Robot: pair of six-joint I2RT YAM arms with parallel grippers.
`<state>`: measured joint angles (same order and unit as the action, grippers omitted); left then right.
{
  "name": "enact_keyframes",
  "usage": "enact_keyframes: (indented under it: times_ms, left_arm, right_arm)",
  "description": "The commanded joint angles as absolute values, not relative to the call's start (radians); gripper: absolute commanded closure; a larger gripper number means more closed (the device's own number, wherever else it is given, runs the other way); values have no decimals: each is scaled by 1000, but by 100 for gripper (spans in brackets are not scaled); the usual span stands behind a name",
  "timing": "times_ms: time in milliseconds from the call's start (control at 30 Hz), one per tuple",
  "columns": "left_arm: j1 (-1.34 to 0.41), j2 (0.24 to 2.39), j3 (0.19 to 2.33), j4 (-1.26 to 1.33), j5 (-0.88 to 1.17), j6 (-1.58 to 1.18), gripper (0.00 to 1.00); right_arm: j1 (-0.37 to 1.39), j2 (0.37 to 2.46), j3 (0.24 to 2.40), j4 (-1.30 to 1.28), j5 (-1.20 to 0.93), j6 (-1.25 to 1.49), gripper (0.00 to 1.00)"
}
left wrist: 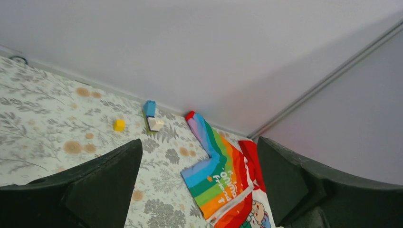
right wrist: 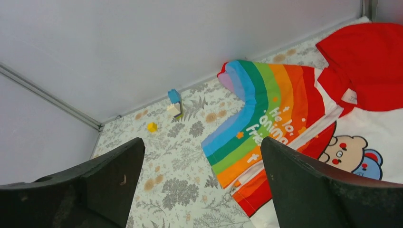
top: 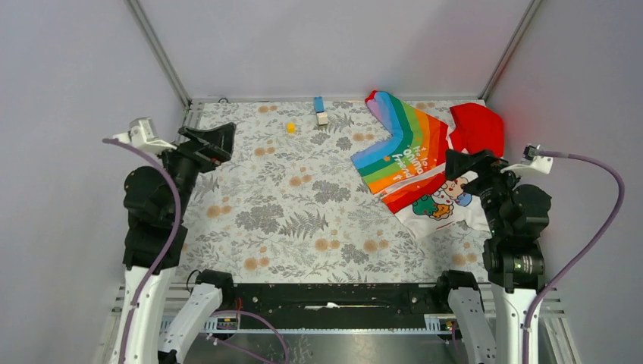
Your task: Zip up the jacket
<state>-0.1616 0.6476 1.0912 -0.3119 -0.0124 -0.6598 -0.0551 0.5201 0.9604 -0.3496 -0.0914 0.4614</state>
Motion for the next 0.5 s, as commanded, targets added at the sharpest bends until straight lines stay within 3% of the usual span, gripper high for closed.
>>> enact_keyframes:
  times_ms: [0, 233, 467]
  left_arm:
    - [-156, 741, 1039, -174, 138, -713, 1]
    - [-158, 1008, 958, -26, 249, -813, 1]
    - [-222, 1335, 912, 195, 335, -887, 1]
  right_arm:
    - [-60, 532, 883, -287, -120, 470, 0]
    - [-55, 567, 716, -127, -243, 598, 1]
    - [-7, 849, 598, -14, -417, 760, 0]
